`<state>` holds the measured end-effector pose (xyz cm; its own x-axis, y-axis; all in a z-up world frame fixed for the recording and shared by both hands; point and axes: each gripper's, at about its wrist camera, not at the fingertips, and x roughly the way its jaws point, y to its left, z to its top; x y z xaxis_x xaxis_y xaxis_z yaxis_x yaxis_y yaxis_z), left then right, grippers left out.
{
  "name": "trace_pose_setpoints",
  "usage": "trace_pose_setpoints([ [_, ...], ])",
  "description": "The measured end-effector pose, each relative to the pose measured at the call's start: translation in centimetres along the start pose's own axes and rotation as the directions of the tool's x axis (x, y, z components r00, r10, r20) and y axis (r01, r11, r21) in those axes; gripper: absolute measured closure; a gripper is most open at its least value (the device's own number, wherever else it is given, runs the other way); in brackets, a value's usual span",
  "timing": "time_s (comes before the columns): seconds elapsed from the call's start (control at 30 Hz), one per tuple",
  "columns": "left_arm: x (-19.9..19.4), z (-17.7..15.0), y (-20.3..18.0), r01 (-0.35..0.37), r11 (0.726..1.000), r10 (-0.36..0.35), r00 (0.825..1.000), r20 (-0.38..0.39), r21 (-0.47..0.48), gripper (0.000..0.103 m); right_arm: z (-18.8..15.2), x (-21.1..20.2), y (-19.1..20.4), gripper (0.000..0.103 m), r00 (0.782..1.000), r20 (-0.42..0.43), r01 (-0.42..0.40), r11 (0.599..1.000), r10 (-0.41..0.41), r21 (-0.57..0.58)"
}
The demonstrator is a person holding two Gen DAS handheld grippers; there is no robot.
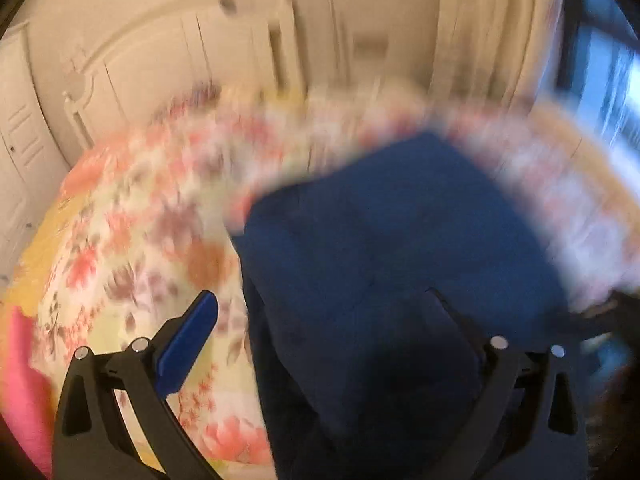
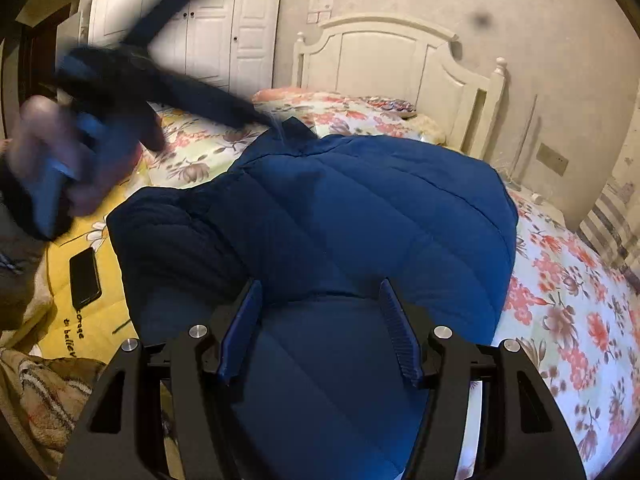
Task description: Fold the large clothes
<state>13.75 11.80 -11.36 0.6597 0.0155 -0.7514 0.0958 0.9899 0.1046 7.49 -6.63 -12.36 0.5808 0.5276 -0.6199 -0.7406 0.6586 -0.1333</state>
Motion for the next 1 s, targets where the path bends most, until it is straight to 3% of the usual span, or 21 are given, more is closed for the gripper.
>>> trace_pose_setpoints([
  [0.03,0.3,-0.6,0.0,0.002,1.0,-0.001,0.999,0.043,-0.013,0.002,0.0,-0.5,0.1,0.045,1.0,0.008,0.003,1.0,-0.003,-0.011],
  [0.13,0.5,-1.6,1.5,0.037,0.997,-0.031,0.997,0.075,-0.075,0.002,0.3,-2.8,-0.4,0.045,1.0,0.019,-0.003,1.0,0.003,0.004],
  [0.27,0.7,-2.7,2.4,0.09,0.99,-0.076,0.989,0.125,-0.11,0.002,-0.7,-6.8,-1.4,0.045,0.984,0.173,-0.038,0.999,0.037,0.002],
  [0.3,0.8,-2.9,2.6,0.102,0.987,-0.085,0.987,0.133,-0.125,0.002,-1.1,-6.5,-1.3,0.045,0.987,0.155,-0.032,0.999,0.034,-0.011],
  [0.37,0.8,-3.1,2.6,0.121,0.983,-0.1,0.984,0.146,-0.137,0.002,-2.6,-3.7,-0.7,0.045,0.999,0.034,-0.003,0.999,0.004,-0.04],
  [0.43,0.8,-3.2,2.6,0.123,0.982,-0.1,0.983,0.156,-0.141,0.002,-3.7,-3.0,-0.8,0.044,0.998,0.062,0.0,1.0,0.0,0.003],
  [0.53,0.8,-3.3,2.5,0.118,0.983,-0.095,0.983,0.159,-0.142,0.002,-1.6,-3.6,-1.8,0.045,0.999,0.002,-0.042,0.999,0.042,-0.017],
  [0.67,0.8,-3.2,2.5,0.117,0.983,-0.093,0.982,0.161,-0.144,0.002,2.5,-4.0,-4.6,0.045,0.994,0.031,0.102,0.994,-0.1,-0.049],
  [0.73,0.8,-3.2,2.5,0.118,0.983,-0.094,0.983,0.16,-0.143,0.002,5.4,-2.1,-7.7,0.045,0.988,0.047,0.148,0.989,-0.148,-0.011],
  [0.87,0.8,-3.2,2.6,0.118,0.983,-0.095,0.983,0.16,-0.141,0.002,8.4,4.6,-14.5,0.045,0.983,-0.04,0.182,0.974,-0.179,0.136],
  [1.0,0.9,-3.2,2.7,0.118,0.981,-0.093,0.983,0.156,-0.154,0.002,7.4,12.2,-19.1,0.039,0.982,-0.182,0.093,0.955,-0.042,0.28],
])
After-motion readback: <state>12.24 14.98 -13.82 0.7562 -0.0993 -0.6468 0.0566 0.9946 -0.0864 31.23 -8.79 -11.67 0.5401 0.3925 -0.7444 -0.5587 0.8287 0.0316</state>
